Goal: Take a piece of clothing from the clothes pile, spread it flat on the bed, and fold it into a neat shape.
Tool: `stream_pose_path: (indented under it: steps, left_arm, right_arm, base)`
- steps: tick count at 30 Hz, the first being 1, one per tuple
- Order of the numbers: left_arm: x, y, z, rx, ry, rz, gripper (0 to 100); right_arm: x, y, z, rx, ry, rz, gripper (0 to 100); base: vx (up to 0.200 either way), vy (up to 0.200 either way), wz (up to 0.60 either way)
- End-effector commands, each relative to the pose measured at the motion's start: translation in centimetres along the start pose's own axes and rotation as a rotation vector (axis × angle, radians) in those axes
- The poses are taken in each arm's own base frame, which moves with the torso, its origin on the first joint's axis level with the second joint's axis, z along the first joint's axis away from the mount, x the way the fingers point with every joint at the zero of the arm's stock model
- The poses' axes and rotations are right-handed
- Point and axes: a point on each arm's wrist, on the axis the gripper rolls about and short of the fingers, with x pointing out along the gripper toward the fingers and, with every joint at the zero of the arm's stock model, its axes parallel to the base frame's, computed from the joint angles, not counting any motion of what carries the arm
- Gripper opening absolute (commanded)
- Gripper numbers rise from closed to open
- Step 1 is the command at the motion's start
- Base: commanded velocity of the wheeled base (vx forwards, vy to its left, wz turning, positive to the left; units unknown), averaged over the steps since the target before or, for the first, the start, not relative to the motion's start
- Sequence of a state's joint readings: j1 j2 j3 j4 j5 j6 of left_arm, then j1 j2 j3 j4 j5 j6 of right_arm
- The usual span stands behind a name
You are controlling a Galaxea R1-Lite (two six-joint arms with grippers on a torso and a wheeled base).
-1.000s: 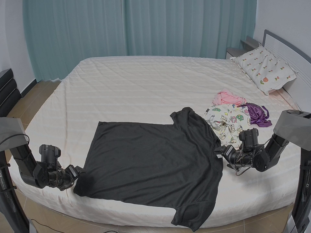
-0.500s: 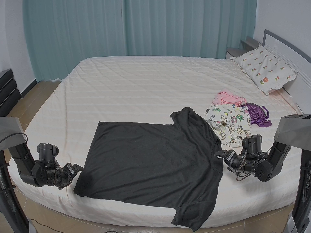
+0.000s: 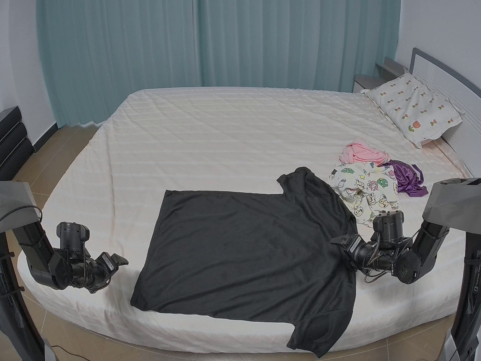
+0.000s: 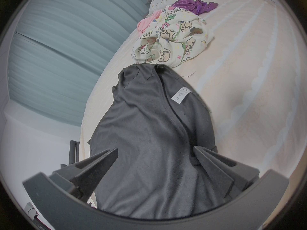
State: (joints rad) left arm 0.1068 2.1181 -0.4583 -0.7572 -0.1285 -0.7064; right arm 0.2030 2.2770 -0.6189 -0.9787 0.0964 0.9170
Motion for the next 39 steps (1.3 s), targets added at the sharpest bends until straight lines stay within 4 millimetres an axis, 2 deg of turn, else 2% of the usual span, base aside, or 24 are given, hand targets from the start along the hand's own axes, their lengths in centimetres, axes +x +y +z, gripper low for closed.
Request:
stream_pose_path:
  steps: [1, 3, 12, 23, 24, 27, 28, 29, 33, 34, 35, 37, 38, 39]
  left_arm:
    - [0.0, 0.0, 0.0, 0.000, 0.000, -0.001, 100]
    - [0.0, -0.1, 0.0, 0.002, -0.001, -0.004, 100]
    - [0.0, -1.0, -0.1, 0.004, -0.005, -0.030, 100]
    - [0.9, -4.7, 0.5, -0.005, -0.037, -0.124, 100]
    - [1.1, -5.6, 1.0, 0.004, -0.055, -0.151, 100]
    - [3.0, -8.1, 2.8, 0.023, -0.106, -0.213, 100]
    - [3.0, -8.1, 2.8, 0.023, -0.106, -0.213, 100]
    - [4.4, -9.5, 4.0, 0.027, -0.131, -0.235, 100]
    - [7.5, -12.2, 6.0, 0.038, -0.138, -0.247, 100]
    - [7.7, -12.3, 6.2, 0.038, -0.138, -0.247, 100]
    - [9.1, -13.1, 6.7, 0.043, -0.139, -0.250, 100]
    - [10.5, -14.1, 6.9, 0.054, -0.133, -0.259, 100]
    - [10.5, -14.1, 6.9, 0.054, -0.133, -0.259, 100]
    - [11.9, -14.8, 6.7, 0.068, -0.125, -0.264, 100]
  right_arm:
    - [0.0, -0.1, -0.1, 0.000, 0.003, -0.002, 100]
    - [0.1, 0.0, -0.1, 0.000, 0.002, -0.001, 100]
    - [0.1, 0.1, -0.2, -0.005, 0.005, 0.003, 100]
    - [0.1, 0.4, -0.3, -0.012, -0.002, 0.020, 100]
    - [0.1, 0.4, -0.3, -0.012, -0.002, 0.020, 100]
    - [0.2, 0.3, -0.4, -0.012, -0.001, 0.019, 100]
    - [0.2, 0.3, -0.4, -0.012, -0.001, 0.019, 100]
    - [0.2, 0.3, -0.4, -0.012, -0.001, 0.019, 100]
    - [0.2, 0.4, -0.4, -0.013, 0.000, 0.019, 100]
    - [0.2, 0.3, -0.4, -0.013, 0.001, 0.018, 100]
    - [0.2, 0.3, -0.4, -0.013, 0.001, 0.018, 100]
    - [0.2, 0.4, -0.6, -0.017, 0.005, 0.019, 100]
    - [0.2, 0.4, -0.6, -0.017, 0.005, 0.019, 100]
    - [0.2, 0.5, -0.8, -0.022, 0.010, 0.019, 100]
  base:
    - [0.000, 0.000, 0.00]
    - [0.000, 0.000, 0.00]
    - [0.200, 0.000, 0.00]
    - [0.000, 0.000, 0.00]
    - [0.000, 0.000, 0.00]
    - [0.000, 0.000, 0.00]
    - [0.000, 0.000, 0.00]
    - [0.000, 0.000, 0.00]
    - [0.000, 0.000, 0.00]
    - [0.000, 0.000, 0.00]
    - [0.000, 0.000, 0.00]
    - [0.000, 0.000, 0.00]
    - [0.000, 0.000, 0.00]
    - [0.000, 0.000, 0.00]
